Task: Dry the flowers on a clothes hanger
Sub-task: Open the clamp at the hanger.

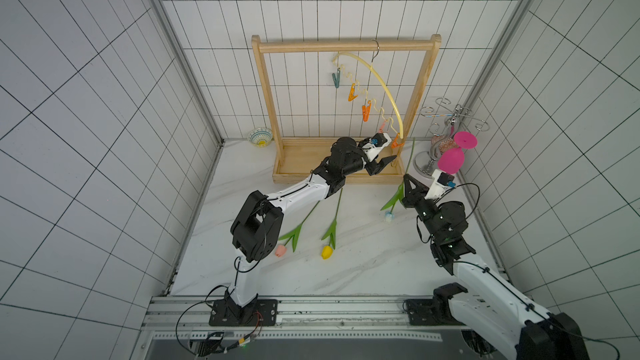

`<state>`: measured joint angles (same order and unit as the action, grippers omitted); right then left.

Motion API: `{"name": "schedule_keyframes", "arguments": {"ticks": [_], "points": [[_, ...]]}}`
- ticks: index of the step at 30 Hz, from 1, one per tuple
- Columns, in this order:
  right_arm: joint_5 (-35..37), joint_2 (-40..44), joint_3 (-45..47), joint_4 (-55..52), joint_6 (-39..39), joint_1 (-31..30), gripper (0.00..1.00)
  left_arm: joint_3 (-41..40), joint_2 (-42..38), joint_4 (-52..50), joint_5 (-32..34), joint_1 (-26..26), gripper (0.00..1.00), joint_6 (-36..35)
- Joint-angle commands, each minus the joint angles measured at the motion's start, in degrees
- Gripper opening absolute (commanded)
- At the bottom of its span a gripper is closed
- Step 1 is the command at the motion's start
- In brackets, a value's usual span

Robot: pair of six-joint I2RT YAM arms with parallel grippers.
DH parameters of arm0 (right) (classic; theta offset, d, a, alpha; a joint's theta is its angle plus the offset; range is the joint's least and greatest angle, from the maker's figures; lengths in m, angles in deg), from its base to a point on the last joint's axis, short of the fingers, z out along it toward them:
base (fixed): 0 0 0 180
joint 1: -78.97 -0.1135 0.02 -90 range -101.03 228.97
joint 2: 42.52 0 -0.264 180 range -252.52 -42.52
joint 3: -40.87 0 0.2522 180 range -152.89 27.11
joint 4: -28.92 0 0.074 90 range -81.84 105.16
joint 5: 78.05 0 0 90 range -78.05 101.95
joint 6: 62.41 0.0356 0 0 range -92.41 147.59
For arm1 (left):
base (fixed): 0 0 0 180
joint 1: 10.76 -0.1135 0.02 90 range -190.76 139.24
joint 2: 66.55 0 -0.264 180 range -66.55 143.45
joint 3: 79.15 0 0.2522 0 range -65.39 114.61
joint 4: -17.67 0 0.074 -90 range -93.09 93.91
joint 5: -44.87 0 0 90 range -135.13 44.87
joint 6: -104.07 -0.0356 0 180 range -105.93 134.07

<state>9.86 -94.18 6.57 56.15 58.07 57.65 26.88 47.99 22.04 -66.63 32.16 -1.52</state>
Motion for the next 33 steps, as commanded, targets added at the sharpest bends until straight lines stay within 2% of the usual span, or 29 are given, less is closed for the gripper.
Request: {"name": "schedule_keyframes", "arguments": {"ticks": [1, 3, 8, 16, 25, 33], "points": [[4.1, -1.4, -1.6, -4.6, 0.4, 1.4, 0.00, 2.5, 1.3, -0.5, 0.4, 0.3, 0.64, -1.0], [4.9, -3.2, -3.6, -8.4, 1.0, 2.1, 0.00, 3.1, 1.6, -0.4, 0.9, 0.3, 0.64, -1.2], [3.7, -4.6, -4.3, -9.4, 1.0, 2.9, 0.00, 4.6, 2.1, -1.2, 2.3, 0.6, 0.65, -2.4], [-2.7, -6.8, -7.7, -12.0, -1.9, 2.9, 0.00, 7.9, 4.2, -3.8, 2.7, 1.0, 0.67, -3.6], [-4.0, -7.8, -11.6, -15.2, -3.7, 2.9, 0.00, 11.7, 6.7, -4.5, 5.7, 1.9, 0.70, -4.0], [-5.5, -7.7, -12.2, -15.7, -4.7, 2.9, 0.00, 13.5, 7.5, -4.4, 7.0, 2.3, 0.69, -5.0]]}}
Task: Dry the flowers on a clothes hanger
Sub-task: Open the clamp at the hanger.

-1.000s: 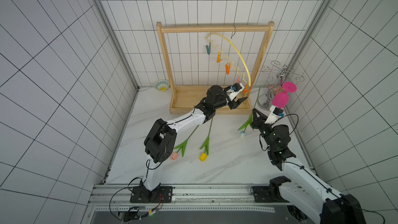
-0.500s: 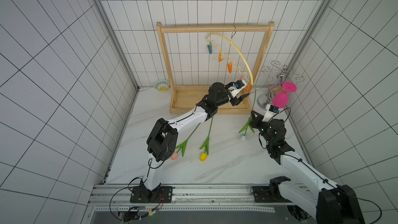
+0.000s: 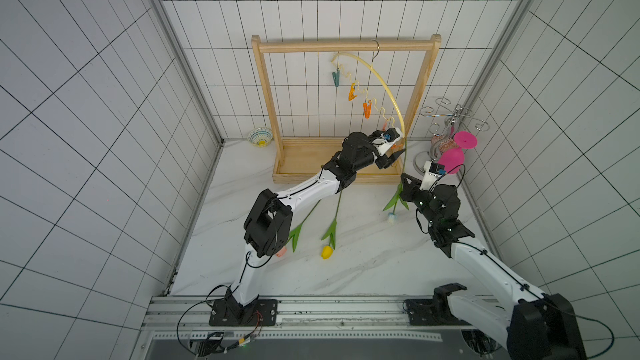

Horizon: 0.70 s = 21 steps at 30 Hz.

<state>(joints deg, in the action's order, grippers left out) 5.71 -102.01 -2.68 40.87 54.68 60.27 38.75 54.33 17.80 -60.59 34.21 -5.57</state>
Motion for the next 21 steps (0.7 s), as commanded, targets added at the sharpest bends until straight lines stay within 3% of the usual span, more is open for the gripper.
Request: {"name": "schedule_keyframes", "arguments": {"ticks": [1, 6, 16, 21], "points": [[-1.6, 0.1, -3.0, -0.4, -1.2, 0.3, 0.00, 1.6, 1.0, -0.2, 1.0, 0.3, 0.68, -1.0], [-2.5, -0.2, -3.3, -0.2, -0.9, 0.2, 0.00, 1.6, 1.2, 0.4, 1.1, 0.4, 0.61, -1.1], [-3.0, 0.1, -3.4, -0.1, -0.9, 0.2, 0.00, 3.0, 2.0, 0.7, 1.5, 0.6, 0.60, -0.7], [-3.3, -0.1, -3.4, -0.1, -0.8, 0.1, 0.00, 3.2, 2.1, 0.3, 1.3, 0.6, 0.53, -0.9]]}}
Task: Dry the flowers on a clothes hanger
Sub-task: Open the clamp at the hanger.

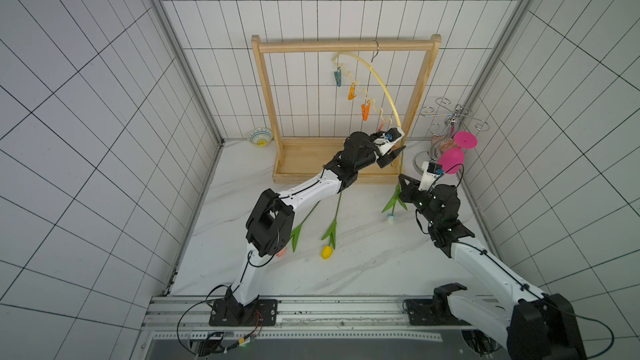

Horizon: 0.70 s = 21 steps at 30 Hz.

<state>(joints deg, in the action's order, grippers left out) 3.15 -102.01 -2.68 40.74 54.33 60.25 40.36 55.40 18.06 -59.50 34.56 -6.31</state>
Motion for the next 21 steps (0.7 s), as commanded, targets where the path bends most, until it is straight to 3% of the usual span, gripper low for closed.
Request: {"name": "schedule_keyframes", "arguments": {"ticks": [1, 13, 21], "points": [[-0.9, -0.1, -3.4, 0.1, -0.5, 0.2, 0.00, 1.6, 0.9, 0.1, 0.2, 0.3, 0.52, -0.3], [0.0, -1.4, -2.4, 1.6, 0.2, 0.0, 0.00, 0.5, -0.3, -0.1, 1.1, 0.8, 0.37, -1.2], [1.2, -5.8, 3.4, 15.0, 3.5, 0.0, 0.00, 0.2, -0.9, 0.2, 2.0, 1.8, 0.30, -1.5]]}}
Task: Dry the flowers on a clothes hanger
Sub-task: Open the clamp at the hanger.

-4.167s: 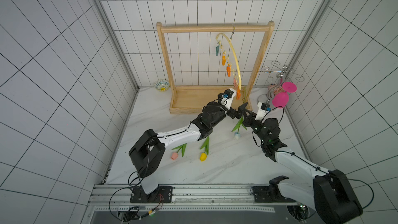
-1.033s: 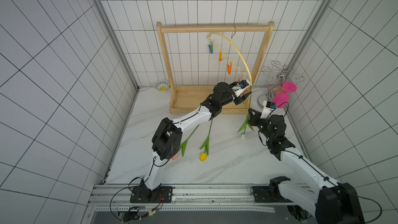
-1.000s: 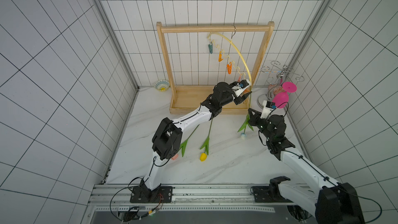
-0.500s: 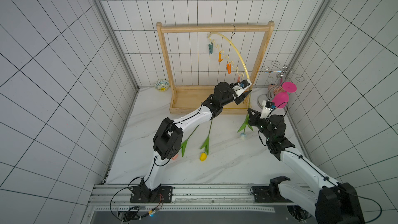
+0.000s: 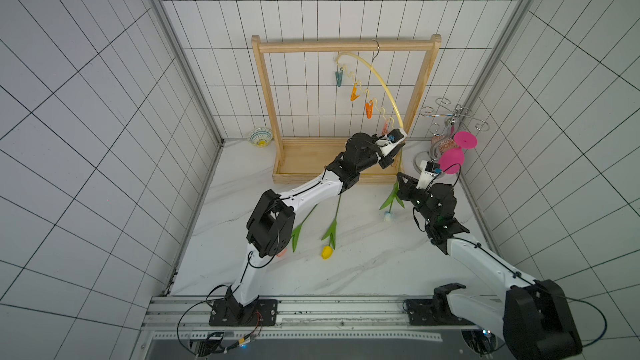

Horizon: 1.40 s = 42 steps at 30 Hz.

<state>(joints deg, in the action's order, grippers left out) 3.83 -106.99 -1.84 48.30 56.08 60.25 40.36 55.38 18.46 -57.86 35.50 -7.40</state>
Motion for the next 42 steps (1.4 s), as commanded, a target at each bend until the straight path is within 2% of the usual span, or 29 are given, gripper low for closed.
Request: {"name": "schedule_keyframes", "arguments": {"ticks": [1, 6, 10, 14, 20, 28, 34, 42], "points": [[0.3, -1.2, 3.0, 8.8, 1.8, 0.0, 0.00, 0.0, -1.0, -0.2, 0.4, 0.9, 0.30, -0.6], [2.6, -4.7, 6.2, 18.2, 2.4, 0.0, 0.00, -0.8, -1.8, 1.1, 2.3, 1.5, 0.30, 1.1], [4.6, -11.3, 9.0, 33.5, 4.7, 0.0, 0.00, -0.6, -2.2, 2.7, 6.8, 2.3, 0.29, 8.2], [6.1, -18.0, 11.1, 48.8, 10.8, 0.0, 0.00, -0.9, -2.8, 3.2, 9.0, 3.1, 0.28, 15.9], [3.5, -17.0, 9.7, 48.9, 11.9, -1.0, 0.00, -1.5, -3.9, 3.9, 10.6, 3.2, 0.26, 25.1], [-0.3, -12.3, 7.3, 44.4, 12.4, -1.5, 0.00, -0.8, -4.8, 4.9, 10.3, 3.2, 0.25, 32.5], [-1.8, -11.1, 6.6, 42.5, 14.5, -1.7, 0.00, -1.4, -5.1, 6.2, 9.1, 3.3, 0.24, 33.5], [-4.5, -9.6, 6.1, 39.7, 12.5, -1.8, 0.00, -2.4, -5.4, 7.5, 6.5, 3.0, 0.24, 33.5]]}}
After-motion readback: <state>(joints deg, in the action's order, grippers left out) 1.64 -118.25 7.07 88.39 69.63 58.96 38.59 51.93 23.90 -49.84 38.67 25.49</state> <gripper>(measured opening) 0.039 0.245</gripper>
